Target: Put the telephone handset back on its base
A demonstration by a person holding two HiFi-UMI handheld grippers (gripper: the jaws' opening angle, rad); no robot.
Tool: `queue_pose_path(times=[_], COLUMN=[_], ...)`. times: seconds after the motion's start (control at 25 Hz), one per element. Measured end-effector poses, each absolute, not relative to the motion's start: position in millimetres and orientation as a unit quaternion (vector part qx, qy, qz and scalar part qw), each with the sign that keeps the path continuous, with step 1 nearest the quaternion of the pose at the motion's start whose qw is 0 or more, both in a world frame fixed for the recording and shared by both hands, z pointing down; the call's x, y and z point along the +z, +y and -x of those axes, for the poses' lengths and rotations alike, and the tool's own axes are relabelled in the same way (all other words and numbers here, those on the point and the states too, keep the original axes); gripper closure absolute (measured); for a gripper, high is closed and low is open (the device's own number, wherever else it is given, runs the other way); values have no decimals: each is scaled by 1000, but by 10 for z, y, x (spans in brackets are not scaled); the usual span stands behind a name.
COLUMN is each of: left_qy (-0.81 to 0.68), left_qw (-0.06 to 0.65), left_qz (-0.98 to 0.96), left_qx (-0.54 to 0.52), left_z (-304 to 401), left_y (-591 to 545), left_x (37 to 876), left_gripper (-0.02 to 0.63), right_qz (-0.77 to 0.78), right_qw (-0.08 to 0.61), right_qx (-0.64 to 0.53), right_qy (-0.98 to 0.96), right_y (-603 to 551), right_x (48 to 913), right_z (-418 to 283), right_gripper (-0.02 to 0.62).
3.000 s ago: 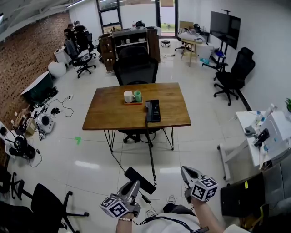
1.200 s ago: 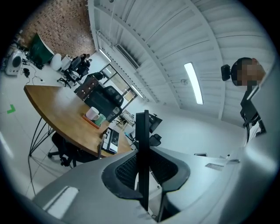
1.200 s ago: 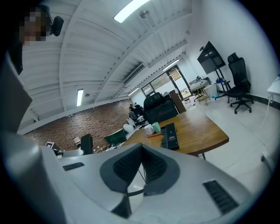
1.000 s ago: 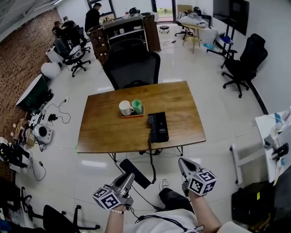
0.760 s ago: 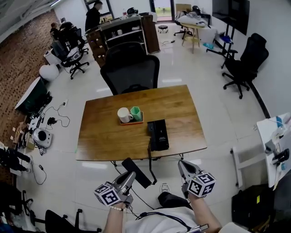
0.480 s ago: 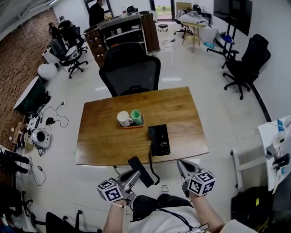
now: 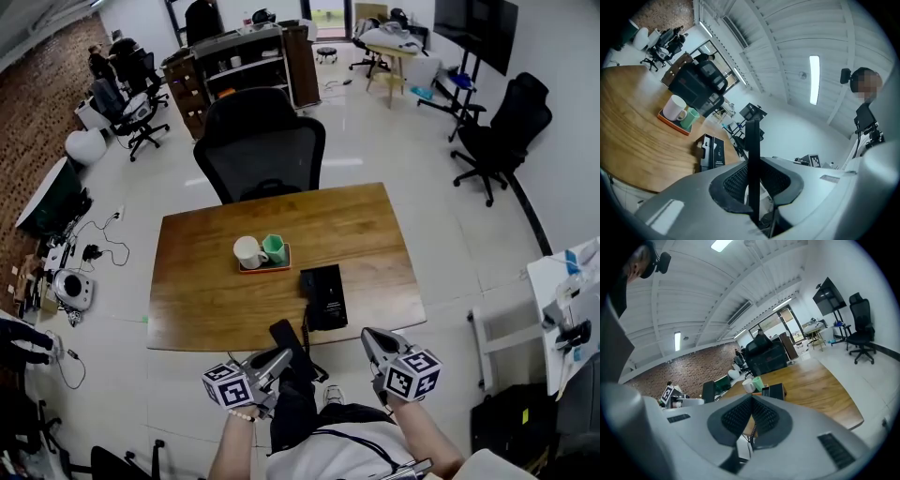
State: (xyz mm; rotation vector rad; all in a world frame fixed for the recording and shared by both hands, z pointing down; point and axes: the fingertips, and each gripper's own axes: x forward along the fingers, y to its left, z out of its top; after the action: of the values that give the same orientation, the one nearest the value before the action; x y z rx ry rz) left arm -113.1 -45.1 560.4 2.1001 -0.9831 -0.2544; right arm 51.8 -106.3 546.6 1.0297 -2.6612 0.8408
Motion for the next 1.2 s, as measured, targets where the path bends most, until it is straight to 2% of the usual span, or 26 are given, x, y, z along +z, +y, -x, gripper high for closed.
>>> queue_pose_path(times=[0.56,1.2], left_qy=[-283,-227], left_qw=[444,504], left_qz=[-846,-832], left_qx=[-78,-50], left_z=[1232,1011], left_y=[-1616,-2130], left_x=[6336,7014], left_gripper=[537,537], right_qz=[-371,-408], right_qw=[83,89], right_qx=[280,288], right_qy=[-881,-862], right_y=[-1492,-1715], right_x=[5572,5682], right_z=[-373,-425], right_gripper=[595,595])
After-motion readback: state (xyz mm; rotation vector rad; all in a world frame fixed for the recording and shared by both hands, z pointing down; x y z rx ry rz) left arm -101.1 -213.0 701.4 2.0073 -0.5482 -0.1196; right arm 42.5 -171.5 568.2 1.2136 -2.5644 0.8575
